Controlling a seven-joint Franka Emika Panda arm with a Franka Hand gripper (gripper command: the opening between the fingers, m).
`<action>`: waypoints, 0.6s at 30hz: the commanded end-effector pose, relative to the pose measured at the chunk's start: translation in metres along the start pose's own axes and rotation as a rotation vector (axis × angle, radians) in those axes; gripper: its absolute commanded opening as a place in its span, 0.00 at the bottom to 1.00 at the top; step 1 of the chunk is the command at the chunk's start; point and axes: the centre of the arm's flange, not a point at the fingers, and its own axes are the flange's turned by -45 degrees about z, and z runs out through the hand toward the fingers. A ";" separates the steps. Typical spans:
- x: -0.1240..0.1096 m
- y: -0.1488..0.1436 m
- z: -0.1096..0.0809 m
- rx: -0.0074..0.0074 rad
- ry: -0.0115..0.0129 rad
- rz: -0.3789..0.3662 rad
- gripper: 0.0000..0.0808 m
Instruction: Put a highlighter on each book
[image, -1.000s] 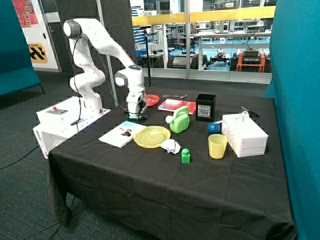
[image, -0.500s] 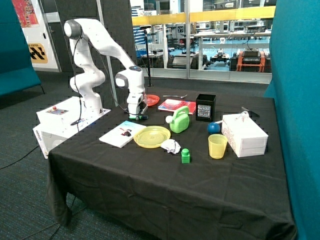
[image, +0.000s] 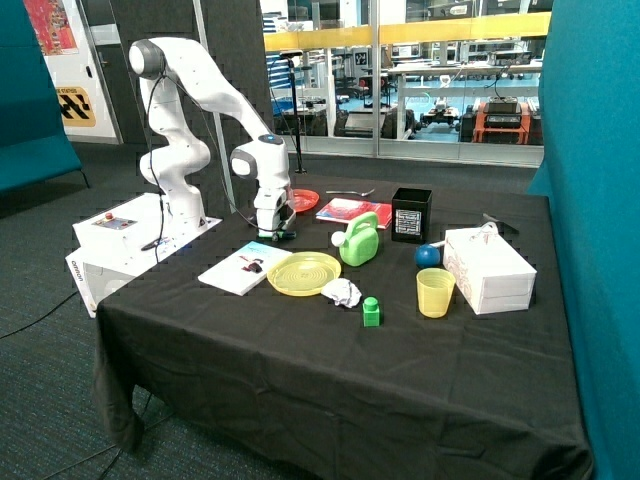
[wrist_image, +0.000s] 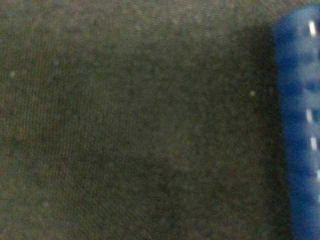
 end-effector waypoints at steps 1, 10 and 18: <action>0.000 -0.001 0.003 0.0001 -0.0001 -0.002 0.32; -0.002 0.001 0.003 0.0001 -0.0001 0.016 0.02; -0.002 0.002 0.000 0.0001 -0.0001 0.029 0.00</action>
